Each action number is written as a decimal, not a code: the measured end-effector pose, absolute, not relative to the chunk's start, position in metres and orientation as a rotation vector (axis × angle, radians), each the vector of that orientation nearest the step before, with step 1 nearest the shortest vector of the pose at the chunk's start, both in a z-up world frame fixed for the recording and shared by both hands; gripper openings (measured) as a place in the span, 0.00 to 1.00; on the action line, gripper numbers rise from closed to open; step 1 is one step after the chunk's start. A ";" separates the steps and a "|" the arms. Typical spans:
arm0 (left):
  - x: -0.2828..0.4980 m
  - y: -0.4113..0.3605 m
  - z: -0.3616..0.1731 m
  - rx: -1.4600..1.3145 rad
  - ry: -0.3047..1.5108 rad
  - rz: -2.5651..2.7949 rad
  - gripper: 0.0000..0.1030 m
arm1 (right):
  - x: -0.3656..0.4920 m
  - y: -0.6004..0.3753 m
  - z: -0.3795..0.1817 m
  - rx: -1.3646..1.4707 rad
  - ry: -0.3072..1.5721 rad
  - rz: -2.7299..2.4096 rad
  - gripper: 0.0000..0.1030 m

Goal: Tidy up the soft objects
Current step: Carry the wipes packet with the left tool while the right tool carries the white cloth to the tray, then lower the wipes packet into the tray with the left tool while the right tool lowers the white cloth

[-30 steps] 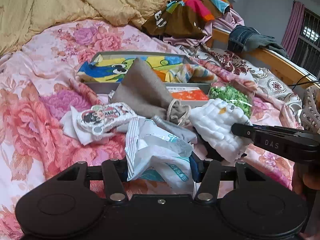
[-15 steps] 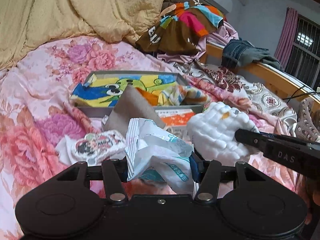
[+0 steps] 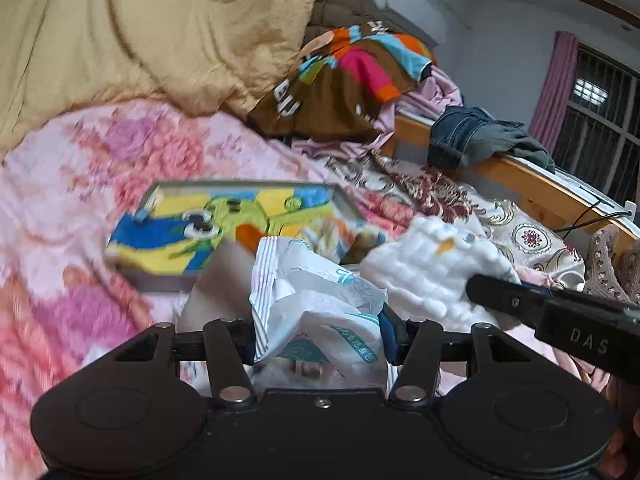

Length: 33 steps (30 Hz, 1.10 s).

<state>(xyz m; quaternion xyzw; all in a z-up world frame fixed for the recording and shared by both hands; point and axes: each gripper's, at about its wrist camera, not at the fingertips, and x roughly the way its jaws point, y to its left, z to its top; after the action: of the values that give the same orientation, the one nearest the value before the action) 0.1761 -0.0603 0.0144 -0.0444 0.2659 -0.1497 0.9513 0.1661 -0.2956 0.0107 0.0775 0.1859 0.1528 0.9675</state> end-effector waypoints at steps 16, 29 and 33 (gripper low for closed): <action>0.287 -0.067 0.037 -0.068 0.513 -0.222 0.54 | 0.287 -0.319 0.005 0.294 0.356 0.328 0.10; 0.411 -0.077 0.014 -0.136 0.658 -0.088 0.54 | 0.357 -0.303 -0.024 0.324 0.357 0.380 0.10; 0.432 -0.083 0.007 -0.151 0.679 -0.057 0.54 | 0.366 -0.306 -0.036 0.344 0.367 0.388 0.10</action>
<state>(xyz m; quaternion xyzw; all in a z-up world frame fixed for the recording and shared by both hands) 0.4318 -0.0827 0.0069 -0.0742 0.3327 -0.0279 0.9397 0.3660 -0.3061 -0.0364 0.1689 0.1804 0.1906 0.9500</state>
